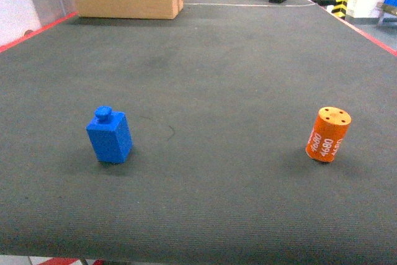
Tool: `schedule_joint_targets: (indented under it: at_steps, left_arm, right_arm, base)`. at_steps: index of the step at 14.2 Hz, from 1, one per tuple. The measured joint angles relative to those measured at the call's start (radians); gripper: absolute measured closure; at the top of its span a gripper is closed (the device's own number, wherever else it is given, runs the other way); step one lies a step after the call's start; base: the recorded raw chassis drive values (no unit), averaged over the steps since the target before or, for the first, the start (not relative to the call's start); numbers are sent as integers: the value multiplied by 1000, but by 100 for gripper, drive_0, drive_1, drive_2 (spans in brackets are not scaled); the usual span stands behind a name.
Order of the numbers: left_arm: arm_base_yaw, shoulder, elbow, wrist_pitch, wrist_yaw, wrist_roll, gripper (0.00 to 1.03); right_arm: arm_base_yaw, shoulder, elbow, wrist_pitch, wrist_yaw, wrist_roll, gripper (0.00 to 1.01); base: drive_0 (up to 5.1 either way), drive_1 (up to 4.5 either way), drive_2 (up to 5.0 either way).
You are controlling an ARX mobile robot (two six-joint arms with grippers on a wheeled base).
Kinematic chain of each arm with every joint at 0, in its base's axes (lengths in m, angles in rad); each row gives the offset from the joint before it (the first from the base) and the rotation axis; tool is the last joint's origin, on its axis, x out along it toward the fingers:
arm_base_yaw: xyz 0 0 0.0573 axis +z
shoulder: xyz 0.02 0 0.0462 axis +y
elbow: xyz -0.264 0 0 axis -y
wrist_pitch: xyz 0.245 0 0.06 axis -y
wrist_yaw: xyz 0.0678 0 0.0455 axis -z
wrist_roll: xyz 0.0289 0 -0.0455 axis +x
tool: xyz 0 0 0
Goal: Sort blue parts and orange caps into right shelf containers
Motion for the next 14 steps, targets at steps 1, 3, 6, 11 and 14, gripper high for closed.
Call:
schedule_joint_targets:
  at_steps: [1, 3, 6, 11, 14]
  left_arm:
    - [0, 0, 0, 0, 0, 0, 5]
    - [0, 0, 0, 0, 0, 0, 5]
    - [0, 0, 0, 0, 0, 0, 5]
    - [0, 0, 0, 0, 0, 0, 5]
    - [0, 0, 0, 0, 0, 0, 5]
  right_arm:
    - [0, 0, 0, 0, 0, 0, 3]
    - [0, 0, 0, 0, 0, 0, 3]
    - [0, 0, 0, 0, 0, 0, 3]
    - [0, 0, 0, 0, 0, 0, 3]
    - [0, 0, 0, 0, 0, 0, 3]
  base:
    - [0, 0, 0]
    - [0, 0, 0]
    - [0, 0, 0]
    - [0, 0, 0]
    - [0, 0, 0]
